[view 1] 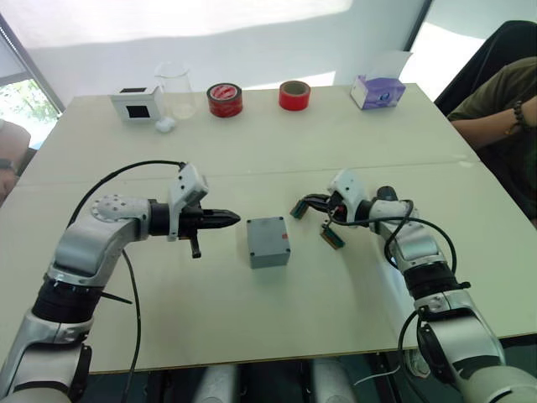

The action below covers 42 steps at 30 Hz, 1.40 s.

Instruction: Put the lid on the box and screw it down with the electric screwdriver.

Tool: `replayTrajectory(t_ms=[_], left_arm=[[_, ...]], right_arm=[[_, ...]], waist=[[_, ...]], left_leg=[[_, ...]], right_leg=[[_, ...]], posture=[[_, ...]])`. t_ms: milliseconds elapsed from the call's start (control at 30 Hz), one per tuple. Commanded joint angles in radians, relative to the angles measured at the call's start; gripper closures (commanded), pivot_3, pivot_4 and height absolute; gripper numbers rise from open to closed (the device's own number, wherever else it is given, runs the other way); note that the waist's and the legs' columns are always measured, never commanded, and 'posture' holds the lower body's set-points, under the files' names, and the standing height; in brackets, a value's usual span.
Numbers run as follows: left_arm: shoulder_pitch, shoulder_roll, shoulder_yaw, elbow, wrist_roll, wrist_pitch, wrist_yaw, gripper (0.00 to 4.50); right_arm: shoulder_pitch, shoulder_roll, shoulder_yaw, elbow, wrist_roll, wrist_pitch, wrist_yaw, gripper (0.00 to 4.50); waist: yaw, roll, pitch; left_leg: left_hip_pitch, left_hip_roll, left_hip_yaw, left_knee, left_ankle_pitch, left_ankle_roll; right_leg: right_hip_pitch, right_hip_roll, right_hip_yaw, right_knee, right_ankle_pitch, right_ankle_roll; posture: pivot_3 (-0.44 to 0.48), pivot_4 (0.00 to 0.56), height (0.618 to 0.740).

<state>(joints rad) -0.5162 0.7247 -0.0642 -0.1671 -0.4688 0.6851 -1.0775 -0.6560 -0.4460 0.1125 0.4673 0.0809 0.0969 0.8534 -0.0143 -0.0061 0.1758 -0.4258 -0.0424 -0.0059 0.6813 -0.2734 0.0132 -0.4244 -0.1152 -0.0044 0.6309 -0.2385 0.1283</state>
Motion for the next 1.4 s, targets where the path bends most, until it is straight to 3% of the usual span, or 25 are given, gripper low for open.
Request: replayTrajectory(t_ms=[33, 367, 633, 800, 1400], left_arm=[[-0.002, 0.002, 0.004, -0.029, -0.005, -0.010, 0.002, 4.50], [0.007, 0.014, 0.026, -0.045, -0.031, 0.018, -0.002, 4.50], [0.021, 0.065, 0.078, -0.121, -0.114, 0.096, -0.012, 4.50], [0.061, 0.104, 0.087, -0.170, -0.143, 0.117, -0.018, 4.50], [0.066, 0.106, 0.079, -0.158, -0.144, 0.109, 0.016, 4.50]], right_arm=[[-0.005, -0.015, -0.012, 0.002, -0.006, -0.047, 0.006, 4.46], [0.002, 0.001, -0.104, -0.098, 0.104, 0.039, -0.014, 4.46], [0.101, -0.019, -0.121, -0.480, 0.224, 0.258, -0.017, 4.46], [0.219, 0.006, -0.042, -0.702, 0.241, 0.357, -0.053, 4.46], [0.252, 0.024, 0.034, -0.657, 0.185, 0.334, -0.098, 4.46]], waist=[[-0.001, 0.000, 0.000], [0.000, 0.000, 0.000], [0.001, 0.000, 0.000], [0.002, 0.000, 0.000], [0.003, 0.000, 0.000]], left_leg=[[0.000, 0.000, 0.000, 0.000, 0.000, 0.000], [0.000, 0.000, 0.000, 0.000, 0.000, 0.000], [0.000, 0.000, -0.001, 0.000, 0.000, 0.000], [0.000, 0.000, -0.001, 0.000, -0.003, 0.004], [0.000, 0.000, -0.001, 0.000, -0.002, 0.004]], right_leg=[[0.000, 0.000, 0.000, 0.000, 0.000, 0.000], [0.000, 0.000, 0.000, 0.000, 0.000, 0.000], [0.000, 0.000, 0.000, 0.000, 0.000, 0.000], [0.000, 0.000, 0.000, 0.000, 0.000, 0.000], [0.000, 0.000, 0.000, 0.000, 0.000, 0.000]], posture=[[0.000, 0.150, 0.740], [0.000, 0.150, 0.740], [0.000, 0.150, 0.740], [0.000, 0.150, 0.740], [0.000, 0.150, 0.740]])
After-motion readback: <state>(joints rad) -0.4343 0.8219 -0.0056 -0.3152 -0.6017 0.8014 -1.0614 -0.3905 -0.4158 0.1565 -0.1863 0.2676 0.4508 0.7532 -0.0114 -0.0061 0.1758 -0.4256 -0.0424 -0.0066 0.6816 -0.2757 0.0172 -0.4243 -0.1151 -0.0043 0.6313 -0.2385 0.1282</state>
